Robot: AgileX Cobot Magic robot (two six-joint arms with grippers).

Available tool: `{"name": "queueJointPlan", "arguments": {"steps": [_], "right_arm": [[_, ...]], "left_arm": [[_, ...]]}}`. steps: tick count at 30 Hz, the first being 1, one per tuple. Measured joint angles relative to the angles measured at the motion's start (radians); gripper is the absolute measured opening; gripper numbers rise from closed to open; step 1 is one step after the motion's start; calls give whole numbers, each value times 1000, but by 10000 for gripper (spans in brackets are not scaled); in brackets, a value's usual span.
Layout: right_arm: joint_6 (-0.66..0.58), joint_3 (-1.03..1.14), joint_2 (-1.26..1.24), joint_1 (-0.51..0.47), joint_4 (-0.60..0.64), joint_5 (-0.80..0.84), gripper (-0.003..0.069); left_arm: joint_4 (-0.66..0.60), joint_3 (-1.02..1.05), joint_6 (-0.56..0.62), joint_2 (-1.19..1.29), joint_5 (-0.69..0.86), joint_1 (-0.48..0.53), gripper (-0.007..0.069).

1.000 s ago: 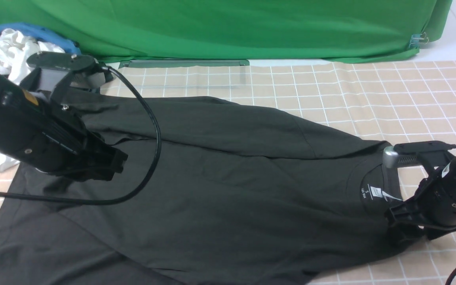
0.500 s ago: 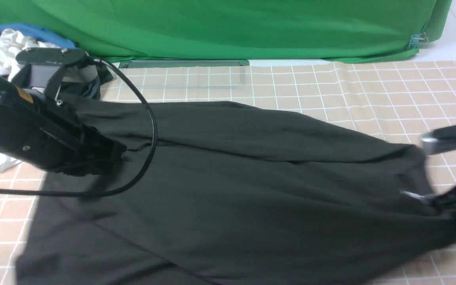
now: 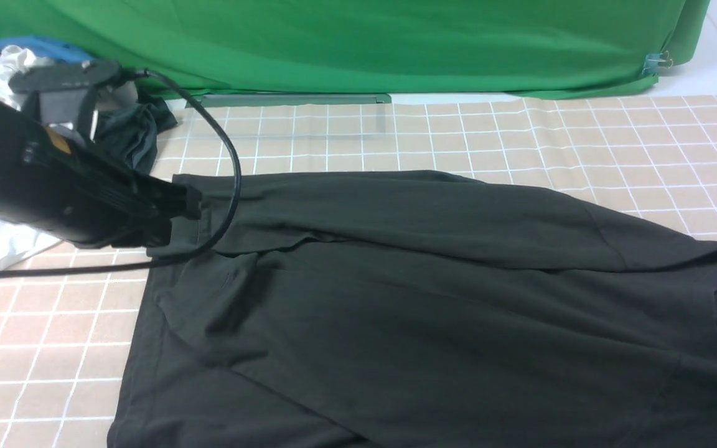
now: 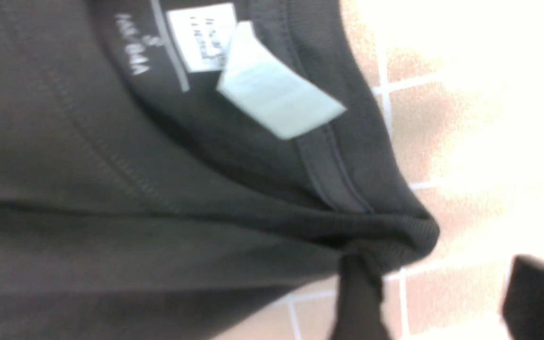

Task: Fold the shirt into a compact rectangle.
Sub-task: 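Grab the top left corner of the dark shirt with the left gripper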

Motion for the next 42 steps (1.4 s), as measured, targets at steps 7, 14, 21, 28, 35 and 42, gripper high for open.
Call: {"name": "queueJointPlan", "arguments": {"steps": [7,14,21,28,35,42], "right_arm": [[-1,0,-189,125,67,19,470],[0,0,-324,334,107,5,449],[23,0,-334,493,114,1,449],[52,0,-336,594,124,-40,449],[58,0,-336,603,131,-59,449],[60,0,-336,603,132,-60,449]], "left_arm": [[-10,-3,-33,196,-93,183,22],[-49,-11,26,341,-242,199,156],[-152,-12,113,416,-357,199,375],[-265,-12,230,427,-434,199,472],[-310,-13,311,463,-455,199,405],[-353,-13,333,463,-455,199,267]]}}
